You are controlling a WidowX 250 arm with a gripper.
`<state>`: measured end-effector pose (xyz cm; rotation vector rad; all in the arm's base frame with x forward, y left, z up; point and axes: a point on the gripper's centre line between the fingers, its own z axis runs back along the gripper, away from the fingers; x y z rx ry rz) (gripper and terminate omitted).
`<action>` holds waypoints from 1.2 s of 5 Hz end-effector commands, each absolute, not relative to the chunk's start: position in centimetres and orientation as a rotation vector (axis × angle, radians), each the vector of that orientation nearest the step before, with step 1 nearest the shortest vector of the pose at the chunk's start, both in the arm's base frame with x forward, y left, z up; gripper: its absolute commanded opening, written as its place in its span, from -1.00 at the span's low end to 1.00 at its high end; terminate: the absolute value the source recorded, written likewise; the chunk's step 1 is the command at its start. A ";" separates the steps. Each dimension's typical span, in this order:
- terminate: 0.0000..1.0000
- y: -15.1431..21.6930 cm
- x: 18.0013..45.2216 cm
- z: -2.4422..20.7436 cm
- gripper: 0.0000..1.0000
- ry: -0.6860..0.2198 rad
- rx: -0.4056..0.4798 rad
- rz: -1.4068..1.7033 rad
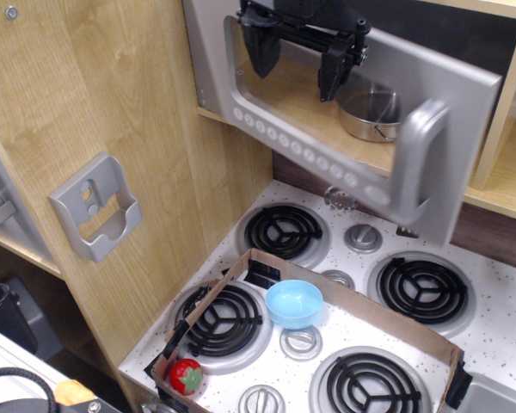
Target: Close microwave
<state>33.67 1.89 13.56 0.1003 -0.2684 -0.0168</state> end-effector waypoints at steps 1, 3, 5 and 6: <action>-1.00 -0.8 35.9 15.9 1.00 -0.341 0.111 -0.069; -1.00 -1.1 37.7 16.4 1.00 -0.399 0.137 -0.118; -1.00 -1.6 39.4 16.9 1.00 -0.462 0.161 -0.145; 1.00 -1.7 39.7 17.0 1.00 -0.480 0.162 -0.148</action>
